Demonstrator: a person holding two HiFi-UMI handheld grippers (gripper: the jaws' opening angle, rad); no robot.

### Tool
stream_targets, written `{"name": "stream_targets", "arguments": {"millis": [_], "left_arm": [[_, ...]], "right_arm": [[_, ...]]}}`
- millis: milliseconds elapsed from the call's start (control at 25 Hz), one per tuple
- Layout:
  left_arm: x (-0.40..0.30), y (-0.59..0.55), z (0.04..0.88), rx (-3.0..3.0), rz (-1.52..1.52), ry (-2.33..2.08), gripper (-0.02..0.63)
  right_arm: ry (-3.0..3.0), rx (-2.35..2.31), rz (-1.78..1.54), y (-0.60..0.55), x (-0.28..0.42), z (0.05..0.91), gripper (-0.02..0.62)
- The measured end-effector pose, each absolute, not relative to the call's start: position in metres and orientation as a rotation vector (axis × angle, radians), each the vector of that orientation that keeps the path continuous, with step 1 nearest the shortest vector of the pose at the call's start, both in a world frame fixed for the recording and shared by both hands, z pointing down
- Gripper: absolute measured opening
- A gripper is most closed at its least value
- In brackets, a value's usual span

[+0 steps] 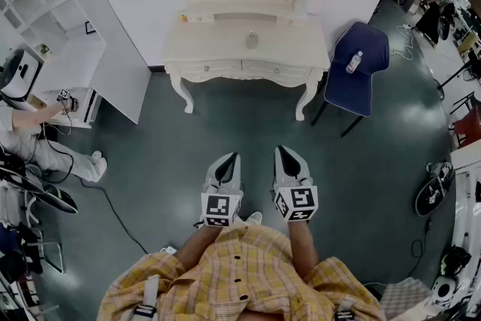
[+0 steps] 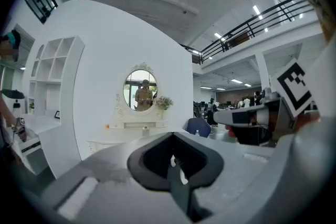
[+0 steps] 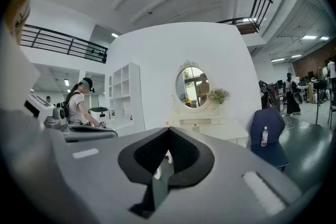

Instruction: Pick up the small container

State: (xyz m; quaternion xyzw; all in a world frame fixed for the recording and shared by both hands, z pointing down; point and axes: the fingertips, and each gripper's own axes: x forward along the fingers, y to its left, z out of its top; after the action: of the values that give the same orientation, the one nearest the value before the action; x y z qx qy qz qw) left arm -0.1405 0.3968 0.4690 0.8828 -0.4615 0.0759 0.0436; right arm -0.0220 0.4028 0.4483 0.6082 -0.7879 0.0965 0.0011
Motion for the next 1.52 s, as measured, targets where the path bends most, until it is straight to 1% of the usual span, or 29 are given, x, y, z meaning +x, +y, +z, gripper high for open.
{"name": "stream_targets", "arguments": {"millis": [400,680,960,1520], "left_arm": [[-0.133,0.403,0.476,2.684,0.23,-1.384,0.0],[-0.121,0.374,0.482,2.677,0.197,-1.358,0.0],[-0.105,0.312,0.476,2.679,0.17,-1.39,0.0],[-0.075,0.13,0.45,2.659,0.125,-1.41,0.0]], "right_arm": [[-2.51,1.935,0.329,0.405,-0.012,0.446,0.002],[-2.492,1.935,0.341,0.38,-0.002,0.454,0.002],[-2.512,1.923,0.326,0.321,0.015,0.45,0.003],[-2.492,1.939,0.292,0.149,0.045,0.422,0.002]]}}
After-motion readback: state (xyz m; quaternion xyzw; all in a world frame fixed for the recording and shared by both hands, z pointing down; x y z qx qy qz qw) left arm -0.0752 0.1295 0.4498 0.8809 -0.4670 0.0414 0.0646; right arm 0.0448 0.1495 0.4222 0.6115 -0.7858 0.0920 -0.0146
